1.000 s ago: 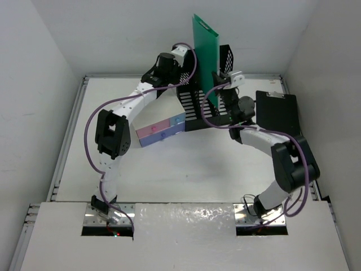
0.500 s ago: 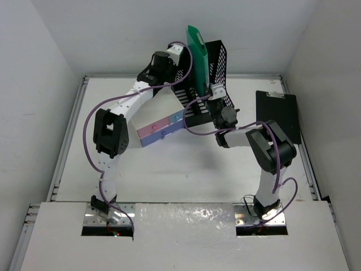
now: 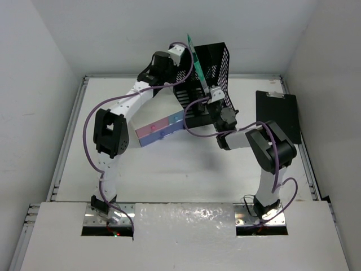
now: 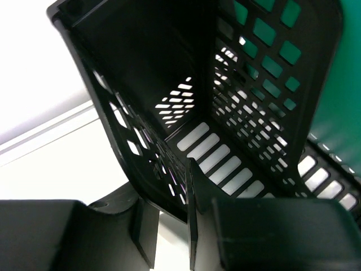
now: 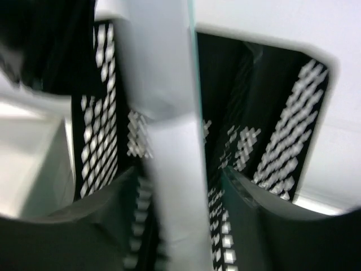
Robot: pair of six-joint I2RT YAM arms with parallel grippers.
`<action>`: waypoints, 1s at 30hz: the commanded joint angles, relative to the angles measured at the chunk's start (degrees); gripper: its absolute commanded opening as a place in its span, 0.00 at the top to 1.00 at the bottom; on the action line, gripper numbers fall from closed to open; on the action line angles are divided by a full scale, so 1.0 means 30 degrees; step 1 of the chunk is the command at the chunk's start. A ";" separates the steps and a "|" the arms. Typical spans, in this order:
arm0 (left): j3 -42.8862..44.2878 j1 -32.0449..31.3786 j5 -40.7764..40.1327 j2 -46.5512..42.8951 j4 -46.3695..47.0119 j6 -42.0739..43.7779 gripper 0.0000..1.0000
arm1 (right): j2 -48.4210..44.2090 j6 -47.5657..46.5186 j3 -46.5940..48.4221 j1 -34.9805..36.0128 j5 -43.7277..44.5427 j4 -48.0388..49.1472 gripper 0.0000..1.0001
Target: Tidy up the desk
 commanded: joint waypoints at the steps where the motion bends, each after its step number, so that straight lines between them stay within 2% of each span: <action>1: 0.0200 -0.0191 0.1767 -0.0142 0.0198 0.1252 1.00 | -0.2010 0.0932 0.0374 0.0042 -0.0696 -0.3096 0.37; 2: 0.0229 -0.0162 0.1767 -0.0142 0.0198 0.1252 1.00 | -0.2915 0.0962 0.1451 0.0013 -0.0754 -0.4734 0.32; 3: 0.0229 -0.0133 0.1767 -0.0113 0.0227 0.1281 1.00 | -0.3214 0.0963 0.2187 0.0013 -0.0668 -0.7651 0.31; 5: 0.0200 -0.0162 0.1796 -0.0113 0.0227 0.1340 1.00 | -0.3509 0.1021 0.4492 -0.0074 -0.0463 -1.1319 0.29; 11: 0.0170 -0.0162 0.1708 -0.0112 0.0286 0.1370 1.00 | -0.2808 0.0289 0.9806 -0.0133 -0.0346 -1.7103 0.28; 14: 0.0199 -0.0162 0.1708 -0.0054 0.0344 0.1282 1.00 | -0.2281 0.0318 1.1677 -0.0133 0.0240 -1.8863 0.35; 15: 0.0229 -0.0162 0.1621 -0.0054 0.0345 0.1253 1.00 | -0.1989 0.0405 1.2034 -0.0104 0.0299 -1.9249 0.48; 16: 0.0258 -0.0162 0.1562 -0.0025 0.0316 0.1194 1.00 | -0.1899 0.0464 1.2444 -0.0104 0.0561 -1.9717 0.53; 17: 0.0287 -0.0162 0.1504 -0.0025 0.0344 0.1165 1.00 | -0.1840 0.0494 1.2535 -0.0104 0.0679 -1.9867 0.60; 18: 0.0316 -0.0162 0.1329 0.0004 0.0287 0.1135 1.00 | -0.1782 0.0494 1.2565 -0.0133 0.0796 -1.9955 0.77; 20: 0.0346 -0.0162 0.1181 -0.0024 0.0315 0.1019 1.00 | -0.1781 0.0436 1.2507 -0.0133 0.0886 -2.0131 0.96; 21: 0.0346 -0.0162 0.1094 0.0004 0.0257 0.0989 1.00 | -0.1839 0.0319 1.2420 -0.0162 0.0944 -1.9987 1.00; 25: 0.0375 -0.0162 0.1122 0.0063 0.0227 0.0871 1.00 | -0.2979 -0.0588 0.9121 -0.0134 -0.0049 -1.4843 1.00; 26: 0.0404 -0.0162 0.1180 0.0150 0.0227 0.0871 1.00 | -0.3359 -0.0909 0.8644 -0.0133 -0.0458 -1.2248 1.00; 30: 0.0463 -0.0162 0.1064 0.0181 0.0344 0.0930 1.00 | -0.3539 -0.1700 0.7762 -0.0133 -0.0812 -0.8451 1.00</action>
